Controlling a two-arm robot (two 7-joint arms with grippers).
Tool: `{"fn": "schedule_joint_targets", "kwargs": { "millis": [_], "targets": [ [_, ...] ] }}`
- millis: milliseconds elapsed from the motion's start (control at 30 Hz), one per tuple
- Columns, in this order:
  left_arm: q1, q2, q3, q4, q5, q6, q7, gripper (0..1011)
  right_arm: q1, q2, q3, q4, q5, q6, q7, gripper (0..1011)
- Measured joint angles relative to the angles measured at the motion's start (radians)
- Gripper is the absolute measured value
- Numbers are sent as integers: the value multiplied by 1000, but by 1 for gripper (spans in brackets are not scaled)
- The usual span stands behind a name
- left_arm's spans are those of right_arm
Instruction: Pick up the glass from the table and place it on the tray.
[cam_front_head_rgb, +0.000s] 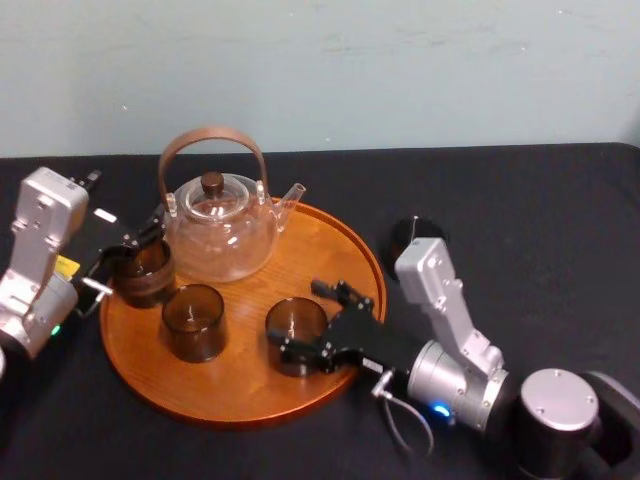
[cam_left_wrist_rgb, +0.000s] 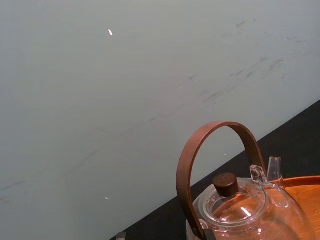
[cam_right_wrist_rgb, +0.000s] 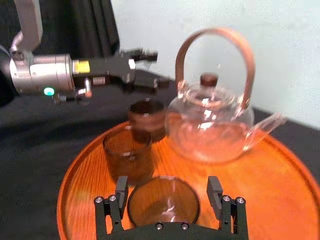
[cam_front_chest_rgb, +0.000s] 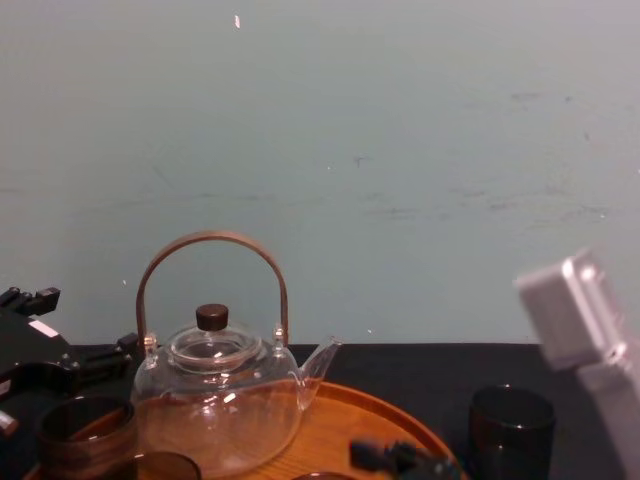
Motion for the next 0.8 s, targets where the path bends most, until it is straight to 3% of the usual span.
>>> {"fn": "schedule_joint_targets", "kwargs": {
  "millis": [500,800],
  "targets": [
    [0,0,0,0,0,0,0,1001,-59,66,63,-178,5,-33,-31,1002],
    [0,0,0,0,0,0,0,1001,-165,103,148,-248,34,-71,-80,1002]
  ]
}}
